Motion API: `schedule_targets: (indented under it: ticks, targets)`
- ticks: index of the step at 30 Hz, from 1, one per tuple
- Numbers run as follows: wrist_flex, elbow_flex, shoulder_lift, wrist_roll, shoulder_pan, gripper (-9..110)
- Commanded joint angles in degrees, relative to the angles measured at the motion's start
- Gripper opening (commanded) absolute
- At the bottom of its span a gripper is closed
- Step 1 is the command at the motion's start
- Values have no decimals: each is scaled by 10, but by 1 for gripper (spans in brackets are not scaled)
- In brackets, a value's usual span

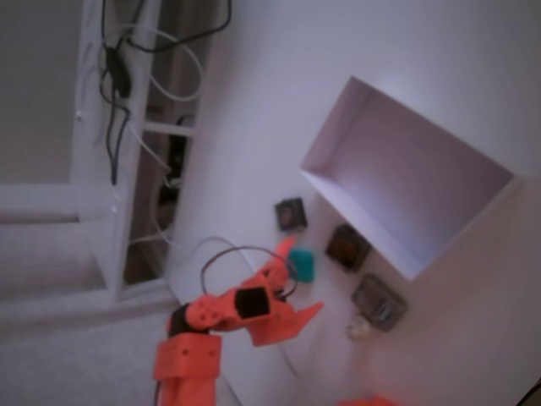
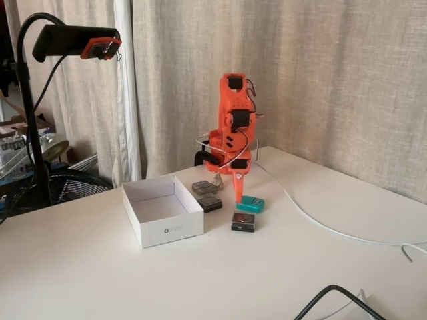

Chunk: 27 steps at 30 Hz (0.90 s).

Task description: Grasp the green cube and put it in the bin.

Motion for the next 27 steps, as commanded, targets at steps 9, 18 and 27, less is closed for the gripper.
schedule_targets:
  ticks: [9,18,27]
  targets:
    - [-53,-39,-11,-13,-38,49]
    - [-86,-40,-17,-9,-84,49]
    - [-87,-21,-51,-9,-88,48]
